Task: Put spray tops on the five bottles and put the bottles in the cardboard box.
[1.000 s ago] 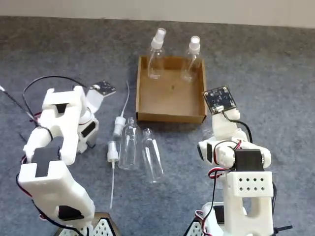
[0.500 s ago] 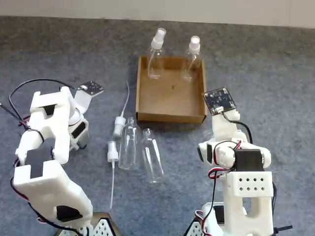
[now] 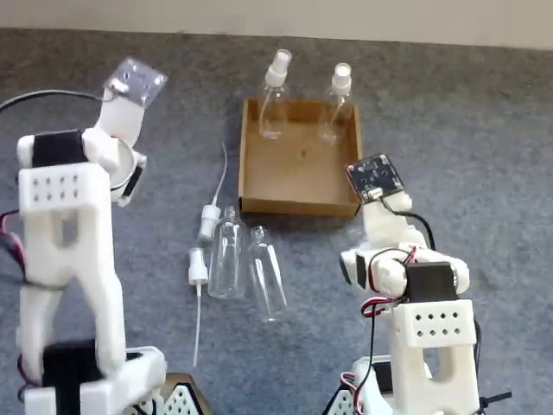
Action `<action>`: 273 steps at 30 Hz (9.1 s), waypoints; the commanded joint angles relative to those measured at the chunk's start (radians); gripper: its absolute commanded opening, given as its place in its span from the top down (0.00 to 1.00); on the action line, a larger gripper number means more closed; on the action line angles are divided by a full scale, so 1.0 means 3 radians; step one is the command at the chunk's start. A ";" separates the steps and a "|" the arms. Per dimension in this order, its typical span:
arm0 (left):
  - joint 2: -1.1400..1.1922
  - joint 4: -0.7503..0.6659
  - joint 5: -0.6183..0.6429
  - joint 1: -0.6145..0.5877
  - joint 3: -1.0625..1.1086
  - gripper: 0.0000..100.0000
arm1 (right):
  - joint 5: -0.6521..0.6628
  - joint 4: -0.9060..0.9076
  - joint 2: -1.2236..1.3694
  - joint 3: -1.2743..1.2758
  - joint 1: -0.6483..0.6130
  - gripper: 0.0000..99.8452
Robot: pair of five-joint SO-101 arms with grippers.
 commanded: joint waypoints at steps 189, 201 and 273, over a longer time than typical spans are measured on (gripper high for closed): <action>-0.3153 -0.2373 0.1314 0.1506 0.3567 0.75 | -0.1105 -0.2519 0.1440 -0.0867 -0.1767 0.99; -0.3153 -0.2690 0.1294 0.1266 0.3792 0.76 | -0.1110 -0.1972 0.1435 -0.0969 -0.1752 0.99; -0.3168 -0.2859 0.1309 0.0371 0.3833 0.76 | -0.1105 -0.4601 0.3526 -0.0964 -0.0821 0.98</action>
